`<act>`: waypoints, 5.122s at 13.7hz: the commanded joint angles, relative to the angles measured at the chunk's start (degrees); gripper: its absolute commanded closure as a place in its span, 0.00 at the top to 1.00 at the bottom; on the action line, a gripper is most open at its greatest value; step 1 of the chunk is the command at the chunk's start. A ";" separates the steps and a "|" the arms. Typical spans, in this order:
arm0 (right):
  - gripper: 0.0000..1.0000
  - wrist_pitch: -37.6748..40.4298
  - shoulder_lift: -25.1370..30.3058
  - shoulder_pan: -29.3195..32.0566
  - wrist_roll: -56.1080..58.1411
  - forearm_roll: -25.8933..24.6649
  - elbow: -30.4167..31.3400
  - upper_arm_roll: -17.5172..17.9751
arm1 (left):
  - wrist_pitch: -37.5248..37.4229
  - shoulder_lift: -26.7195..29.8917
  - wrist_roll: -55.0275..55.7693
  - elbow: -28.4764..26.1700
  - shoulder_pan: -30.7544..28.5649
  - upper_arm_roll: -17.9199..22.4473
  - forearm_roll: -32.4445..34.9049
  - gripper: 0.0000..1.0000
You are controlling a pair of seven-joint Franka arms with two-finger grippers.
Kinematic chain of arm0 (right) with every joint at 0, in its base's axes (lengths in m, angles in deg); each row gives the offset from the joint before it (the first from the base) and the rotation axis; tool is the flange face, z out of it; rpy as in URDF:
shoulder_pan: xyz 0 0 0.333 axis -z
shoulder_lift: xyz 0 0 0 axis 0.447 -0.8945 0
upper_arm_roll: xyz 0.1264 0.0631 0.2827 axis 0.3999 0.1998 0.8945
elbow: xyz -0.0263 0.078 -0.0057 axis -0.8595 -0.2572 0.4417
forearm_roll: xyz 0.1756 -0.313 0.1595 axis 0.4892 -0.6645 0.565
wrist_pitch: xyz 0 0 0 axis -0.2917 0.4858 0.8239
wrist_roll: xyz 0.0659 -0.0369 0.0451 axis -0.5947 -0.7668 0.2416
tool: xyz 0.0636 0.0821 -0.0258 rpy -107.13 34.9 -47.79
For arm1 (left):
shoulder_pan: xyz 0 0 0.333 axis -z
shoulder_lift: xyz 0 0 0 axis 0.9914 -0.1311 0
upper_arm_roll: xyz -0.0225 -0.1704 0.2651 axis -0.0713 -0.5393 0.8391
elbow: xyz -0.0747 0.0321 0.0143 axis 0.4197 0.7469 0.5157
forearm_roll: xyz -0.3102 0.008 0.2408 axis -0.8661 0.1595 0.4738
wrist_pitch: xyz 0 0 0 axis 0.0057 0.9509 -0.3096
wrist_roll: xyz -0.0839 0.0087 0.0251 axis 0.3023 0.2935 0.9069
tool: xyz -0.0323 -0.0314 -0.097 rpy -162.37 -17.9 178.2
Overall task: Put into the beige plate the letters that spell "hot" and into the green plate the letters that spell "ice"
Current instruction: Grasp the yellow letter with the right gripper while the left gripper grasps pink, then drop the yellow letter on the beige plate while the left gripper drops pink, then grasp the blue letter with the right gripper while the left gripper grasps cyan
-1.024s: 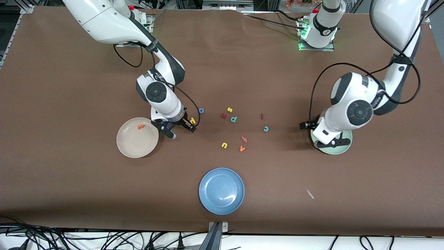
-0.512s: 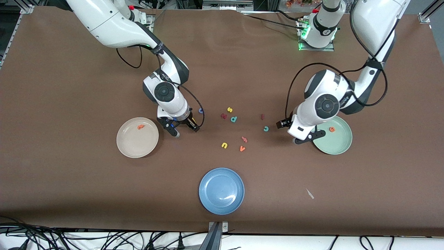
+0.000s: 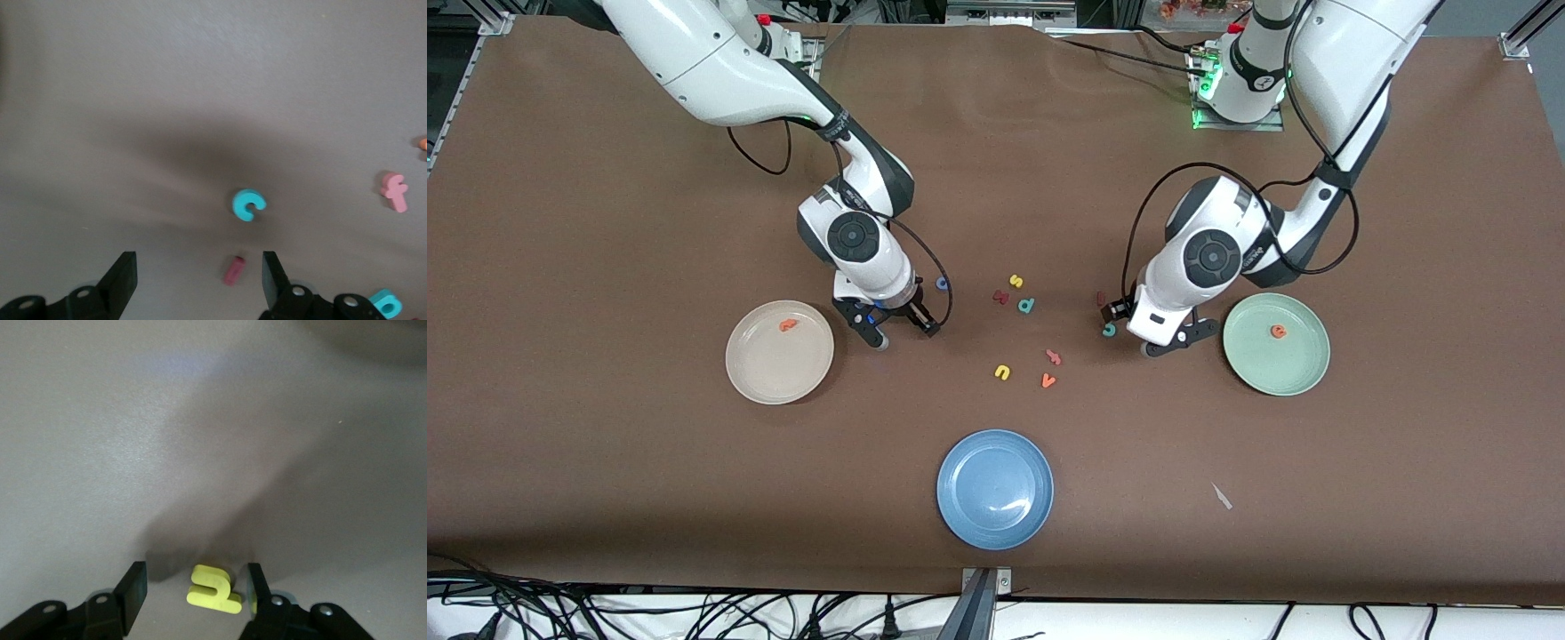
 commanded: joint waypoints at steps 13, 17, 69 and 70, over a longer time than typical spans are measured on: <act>0.05 0.28 2.45 0.32 -0.33 -1.62 0.82 -0.32 | 6.62 -5.55 11.76 -2.57 4.57 0.27 9.00 0.60; 0.05 6.85 9.22 6.20 8.71 -1.35 3.90 0.81 | 6.45 -5.55 13.43 -2.57 5.28 0.27 9.00 0.44; 0.10 -0.25 2.20 -4.33 -11.31 -8.65 4.51 1.44 | 4.77 -9.94 25.29 4.55 -5.01 -5.18 14.63 0.79; 0.10 -0.25 3.42 -3.72 -10.61 -8.65 4.51 1.43 | 5.21 -10.03 25.73 4.55 -4.66 -5.09 14.63 0.78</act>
